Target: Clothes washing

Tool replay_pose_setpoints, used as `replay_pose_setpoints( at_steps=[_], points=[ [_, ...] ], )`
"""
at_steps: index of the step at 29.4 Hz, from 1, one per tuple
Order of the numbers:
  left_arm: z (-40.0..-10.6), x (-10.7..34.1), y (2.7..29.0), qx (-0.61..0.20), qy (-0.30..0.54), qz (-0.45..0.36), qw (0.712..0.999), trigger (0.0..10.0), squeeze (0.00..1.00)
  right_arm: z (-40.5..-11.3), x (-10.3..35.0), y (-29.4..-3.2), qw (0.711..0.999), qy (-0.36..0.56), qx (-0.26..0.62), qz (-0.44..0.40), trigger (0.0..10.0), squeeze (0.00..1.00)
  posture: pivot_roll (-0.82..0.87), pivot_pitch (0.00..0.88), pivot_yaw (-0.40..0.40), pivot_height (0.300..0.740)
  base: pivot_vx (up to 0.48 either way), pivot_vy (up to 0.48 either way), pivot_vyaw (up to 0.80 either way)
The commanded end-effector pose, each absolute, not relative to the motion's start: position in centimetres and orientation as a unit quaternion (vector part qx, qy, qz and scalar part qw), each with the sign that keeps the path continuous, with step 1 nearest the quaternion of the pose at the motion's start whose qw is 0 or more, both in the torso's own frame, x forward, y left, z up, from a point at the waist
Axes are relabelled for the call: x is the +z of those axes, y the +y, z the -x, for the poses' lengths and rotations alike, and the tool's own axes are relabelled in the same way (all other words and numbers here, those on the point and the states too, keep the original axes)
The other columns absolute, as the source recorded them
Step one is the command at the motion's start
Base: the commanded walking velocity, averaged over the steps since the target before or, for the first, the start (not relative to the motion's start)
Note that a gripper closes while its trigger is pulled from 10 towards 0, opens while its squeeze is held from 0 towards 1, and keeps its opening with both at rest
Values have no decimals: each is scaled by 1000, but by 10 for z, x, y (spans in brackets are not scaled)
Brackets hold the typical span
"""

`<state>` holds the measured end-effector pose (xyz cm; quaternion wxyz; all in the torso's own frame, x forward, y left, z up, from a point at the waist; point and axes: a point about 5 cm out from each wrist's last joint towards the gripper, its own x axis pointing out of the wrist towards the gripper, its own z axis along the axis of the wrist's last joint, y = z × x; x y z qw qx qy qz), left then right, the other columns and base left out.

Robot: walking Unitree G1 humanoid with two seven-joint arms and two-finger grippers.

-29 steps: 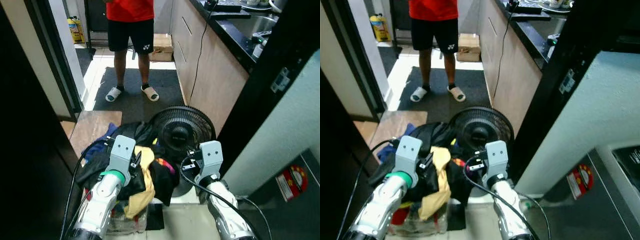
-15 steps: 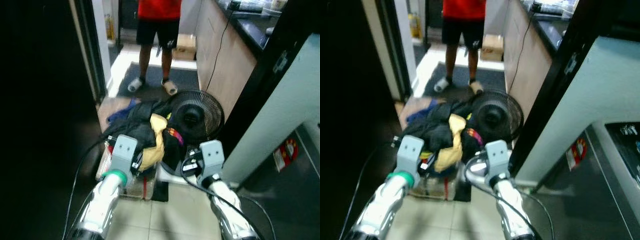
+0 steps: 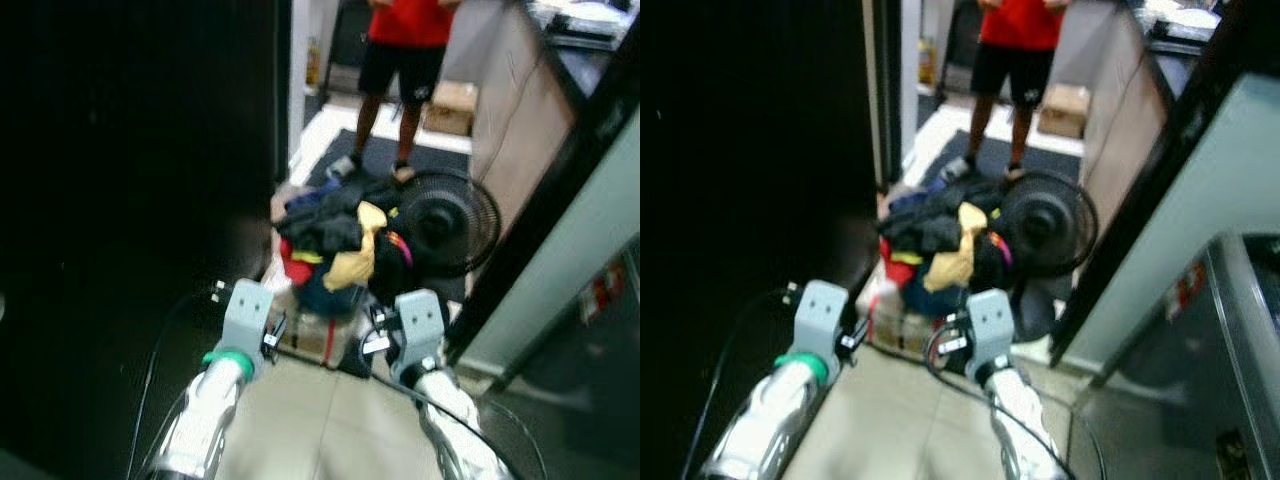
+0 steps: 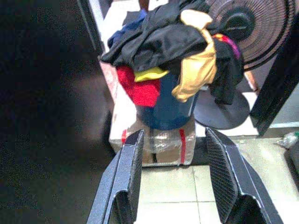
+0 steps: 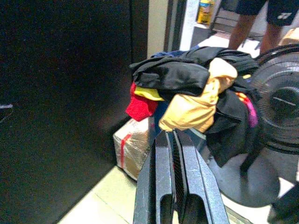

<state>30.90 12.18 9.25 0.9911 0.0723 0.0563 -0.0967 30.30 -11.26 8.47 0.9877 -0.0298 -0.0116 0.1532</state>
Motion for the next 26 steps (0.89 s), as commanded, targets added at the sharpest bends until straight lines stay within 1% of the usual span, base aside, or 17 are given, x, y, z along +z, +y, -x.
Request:
replay_pose_setpoints(
  at_steps=[1,26],
  points=[
    [-309,92,121,-98,55,-75,991,10000,0,-303,85,-112,988,-12,154,30,10000,0,75,27,5,740,480,0,0],
    [-308,91,120,-100,55,-74,991,10000,0,-301,84,-114,988,-8,153,35,10000,0,71,31,4,740,473,0,0]
  ],
)
